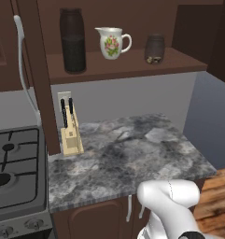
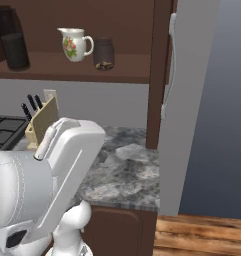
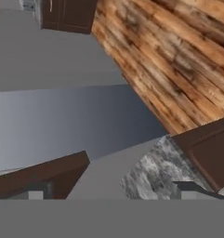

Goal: Pick the jar and jar from the dining table and place them in the open cabinet. Close the cabinet after placing the objects.

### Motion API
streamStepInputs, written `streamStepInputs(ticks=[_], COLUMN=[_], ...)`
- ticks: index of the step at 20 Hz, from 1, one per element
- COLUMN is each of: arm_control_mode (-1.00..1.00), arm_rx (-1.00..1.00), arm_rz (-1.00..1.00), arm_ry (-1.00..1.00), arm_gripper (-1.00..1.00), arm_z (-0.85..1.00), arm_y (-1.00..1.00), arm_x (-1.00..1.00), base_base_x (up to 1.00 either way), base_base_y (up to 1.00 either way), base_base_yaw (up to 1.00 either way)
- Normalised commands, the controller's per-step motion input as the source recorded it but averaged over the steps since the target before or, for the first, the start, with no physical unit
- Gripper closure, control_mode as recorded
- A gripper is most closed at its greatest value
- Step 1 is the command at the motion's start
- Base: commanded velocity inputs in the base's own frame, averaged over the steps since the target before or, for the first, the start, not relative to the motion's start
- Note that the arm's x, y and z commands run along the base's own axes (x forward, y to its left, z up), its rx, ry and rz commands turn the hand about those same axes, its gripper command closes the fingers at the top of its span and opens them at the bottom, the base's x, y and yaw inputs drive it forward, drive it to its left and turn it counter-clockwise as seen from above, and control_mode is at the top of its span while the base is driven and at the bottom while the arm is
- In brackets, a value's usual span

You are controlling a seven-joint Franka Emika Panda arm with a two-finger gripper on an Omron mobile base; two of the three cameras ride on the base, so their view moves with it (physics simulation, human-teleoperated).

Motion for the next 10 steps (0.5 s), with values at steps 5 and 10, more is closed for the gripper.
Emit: streamStepInputs(ticks=[5, 10], arm_control_mode=[-1.0, -1.0], arm_rx=[0.0, 0.0], arm_rz=[0.19, 0.14], arm_ry=[-0.03, -0.14], arm_gripper=[-1.0, -1.0], arm_z=[-0.08, -0.17], arm_y=[-0.15, -0.13], arm_x=[0.29, 0.3], base_base_x=[0.0, 0.0], base_base_y=[0.0, 0.0], base_base_yaw=[0.0, 0.0])
